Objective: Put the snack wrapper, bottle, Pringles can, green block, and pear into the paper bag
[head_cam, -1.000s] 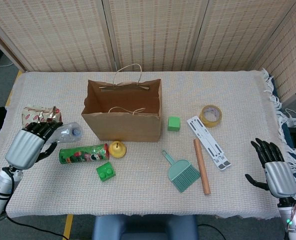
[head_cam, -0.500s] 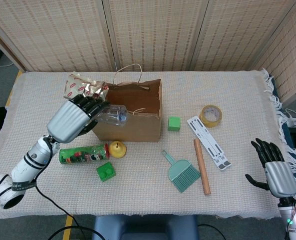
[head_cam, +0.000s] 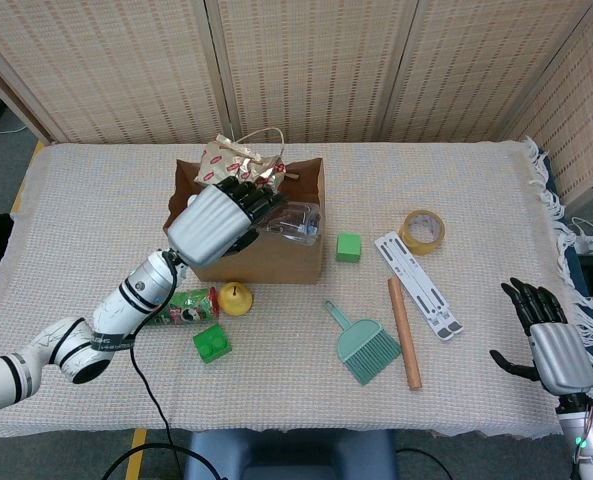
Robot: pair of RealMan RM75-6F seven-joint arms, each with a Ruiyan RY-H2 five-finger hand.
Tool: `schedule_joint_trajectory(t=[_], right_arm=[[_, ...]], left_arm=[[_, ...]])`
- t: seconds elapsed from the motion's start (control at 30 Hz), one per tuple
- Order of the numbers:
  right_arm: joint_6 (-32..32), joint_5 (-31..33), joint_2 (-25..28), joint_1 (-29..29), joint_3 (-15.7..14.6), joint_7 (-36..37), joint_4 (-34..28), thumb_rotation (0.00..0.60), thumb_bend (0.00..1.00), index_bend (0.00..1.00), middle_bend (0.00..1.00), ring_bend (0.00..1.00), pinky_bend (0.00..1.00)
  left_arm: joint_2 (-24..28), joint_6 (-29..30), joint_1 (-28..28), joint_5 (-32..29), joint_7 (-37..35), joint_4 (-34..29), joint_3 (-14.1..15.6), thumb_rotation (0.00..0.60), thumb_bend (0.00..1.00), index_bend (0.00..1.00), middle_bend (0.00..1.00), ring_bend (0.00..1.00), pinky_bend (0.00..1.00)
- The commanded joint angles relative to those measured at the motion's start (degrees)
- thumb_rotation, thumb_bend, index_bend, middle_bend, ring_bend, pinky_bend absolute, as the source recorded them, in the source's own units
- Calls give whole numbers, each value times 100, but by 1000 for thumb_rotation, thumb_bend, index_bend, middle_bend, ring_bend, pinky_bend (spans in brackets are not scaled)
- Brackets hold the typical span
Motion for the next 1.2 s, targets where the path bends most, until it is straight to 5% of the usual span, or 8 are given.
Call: schedule_joint_trajectory(t=[0.03,0.37,0.8,0.9,0.97,1.2], right_arm=[[0,6,7,-3,2,12,-12,600,114,0,0,0,0],[-34,42,53,9,17,121,-45,600,114,0,0,0,0],[-43,58,54,12,20,105,-56,600,114,0,0,0,0],[-38,58,56,8,20,119,-57,600,114,0,0,0,0],[-37,56,60,9,21,122,-58,600,114,0,0,0,0],[-22,39,71,5,19,146,-51,600,114,0,0,0,0]], left_arm=[[-288,-183,-230,-38,83,310,103,600,580,677,663,589,691],[-504,-502,-397,-193,209,715,362,600,580,675,659,589,693],[-209,-899,-466,-574,561,467,548,600,560,637,631,585,680],[-189,-897,-461,-644,702,386,578,600,485,475,460,495,599],[-151,-946,-450,-768,753,249,585,600,431,301,247,324,465],[-106,-891,-438,-929,956,37,602,600,397,76,40,106,269]])
